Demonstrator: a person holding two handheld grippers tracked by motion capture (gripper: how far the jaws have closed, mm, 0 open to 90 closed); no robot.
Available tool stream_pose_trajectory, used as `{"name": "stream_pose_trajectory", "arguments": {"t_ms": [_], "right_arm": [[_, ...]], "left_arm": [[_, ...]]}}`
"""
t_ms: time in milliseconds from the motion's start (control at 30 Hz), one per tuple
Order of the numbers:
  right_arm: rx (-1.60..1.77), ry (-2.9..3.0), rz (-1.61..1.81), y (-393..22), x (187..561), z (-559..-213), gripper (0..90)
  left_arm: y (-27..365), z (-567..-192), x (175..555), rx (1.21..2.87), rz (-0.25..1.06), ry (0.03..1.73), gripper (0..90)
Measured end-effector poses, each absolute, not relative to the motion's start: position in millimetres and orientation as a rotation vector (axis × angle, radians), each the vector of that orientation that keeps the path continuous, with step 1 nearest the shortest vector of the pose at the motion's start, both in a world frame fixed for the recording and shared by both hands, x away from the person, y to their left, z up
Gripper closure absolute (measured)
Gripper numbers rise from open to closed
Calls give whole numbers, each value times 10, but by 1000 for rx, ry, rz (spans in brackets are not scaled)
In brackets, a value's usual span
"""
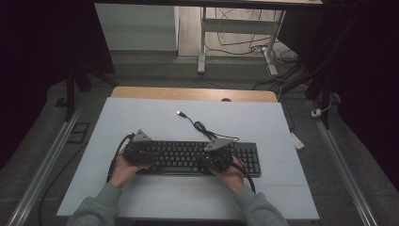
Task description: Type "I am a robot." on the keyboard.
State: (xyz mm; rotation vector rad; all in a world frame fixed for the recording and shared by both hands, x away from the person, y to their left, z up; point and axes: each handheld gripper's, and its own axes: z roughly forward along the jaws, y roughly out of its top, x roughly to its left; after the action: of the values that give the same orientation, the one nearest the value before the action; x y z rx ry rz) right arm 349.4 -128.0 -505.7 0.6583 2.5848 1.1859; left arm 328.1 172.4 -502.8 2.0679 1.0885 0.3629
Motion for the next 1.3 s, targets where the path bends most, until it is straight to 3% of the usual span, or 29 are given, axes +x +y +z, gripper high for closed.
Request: {"name": "stream_pose_trajectory", "arguments": {"t_ms": [100, 367, 567, 833, 1300], "right_arm": [[672, 2568, 1199, -1346, 3507, -5036, 889], [739, 2497, 1198, -1536, 3527, -4994, 645], [761, 2462, 1197, -1714, 3495, -4991, 553], [799, 2412, 1220, -2024, 3449, -4969, 496], [852, 2346, 1228, -2535, 3303, -4995, 478]], "left_arm": [[1727, -5025, 3277, 2067, 365, 1091, 394], [1730, -5036, 3283, 2073, 366, 1092, 393], [1734, -5038, 3275, 2072, 369, 1095, 392], [1738, -5032, 3253, 2071, 370, 1092, 392], [1840, -5009, 3046, 2067, 391, 1076, 393]]}}
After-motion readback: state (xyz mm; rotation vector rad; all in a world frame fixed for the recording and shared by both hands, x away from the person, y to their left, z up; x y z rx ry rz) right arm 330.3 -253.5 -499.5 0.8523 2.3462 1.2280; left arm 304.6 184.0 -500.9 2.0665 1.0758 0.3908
